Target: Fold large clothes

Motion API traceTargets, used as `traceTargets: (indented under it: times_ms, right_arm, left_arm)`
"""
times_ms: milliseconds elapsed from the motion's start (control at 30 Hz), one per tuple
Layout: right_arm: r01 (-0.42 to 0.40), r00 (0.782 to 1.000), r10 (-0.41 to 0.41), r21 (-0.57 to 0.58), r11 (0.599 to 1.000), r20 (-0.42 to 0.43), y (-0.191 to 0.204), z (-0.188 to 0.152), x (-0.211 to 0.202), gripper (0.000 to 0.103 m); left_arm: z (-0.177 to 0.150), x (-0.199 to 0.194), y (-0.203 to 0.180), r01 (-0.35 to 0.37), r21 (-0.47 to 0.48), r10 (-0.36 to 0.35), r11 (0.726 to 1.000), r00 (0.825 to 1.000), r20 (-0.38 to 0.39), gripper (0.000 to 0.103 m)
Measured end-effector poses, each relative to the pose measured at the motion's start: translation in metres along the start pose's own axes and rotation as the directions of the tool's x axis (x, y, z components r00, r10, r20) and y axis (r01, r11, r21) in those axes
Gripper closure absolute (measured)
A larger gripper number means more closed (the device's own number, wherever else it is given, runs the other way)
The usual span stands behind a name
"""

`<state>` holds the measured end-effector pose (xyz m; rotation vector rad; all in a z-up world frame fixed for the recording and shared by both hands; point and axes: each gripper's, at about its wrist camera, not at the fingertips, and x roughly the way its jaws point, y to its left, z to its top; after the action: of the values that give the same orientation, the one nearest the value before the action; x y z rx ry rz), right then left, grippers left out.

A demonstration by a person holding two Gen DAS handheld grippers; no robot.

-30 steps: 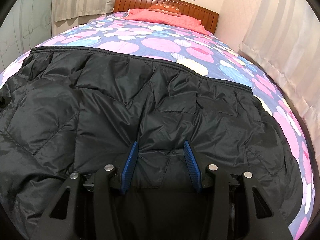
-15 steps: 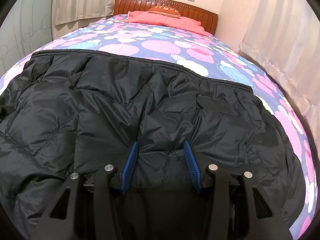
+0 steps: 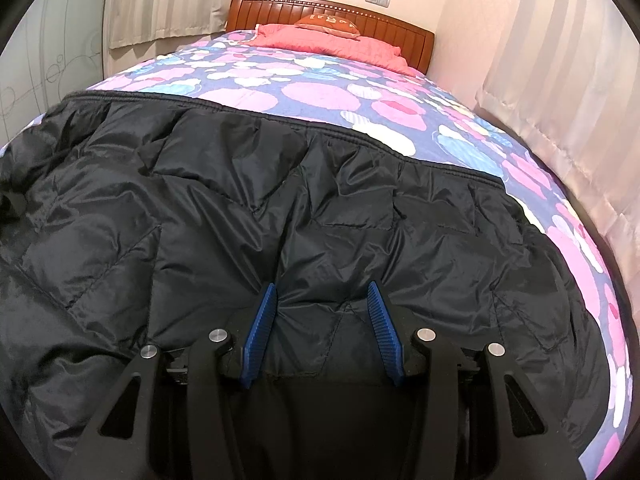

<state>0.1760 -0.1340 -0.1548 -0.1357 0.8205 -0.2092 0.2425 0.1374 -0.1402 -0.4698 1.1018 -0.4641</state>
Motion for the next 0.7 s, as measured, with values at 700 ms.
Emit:
traceTargets:
  times_ms: [700]
  right_arm:
    - [-0.023, 0.998, 0.012, 0.188, 0.982, 0.060, -0.122, -0.004, -0.058, 0.046]
  left_arm:
    - [-0.021, -0.013, -0.259, -0.058, 0.346, 0.029, 0.936, 0.996, 0.089, 0.080]
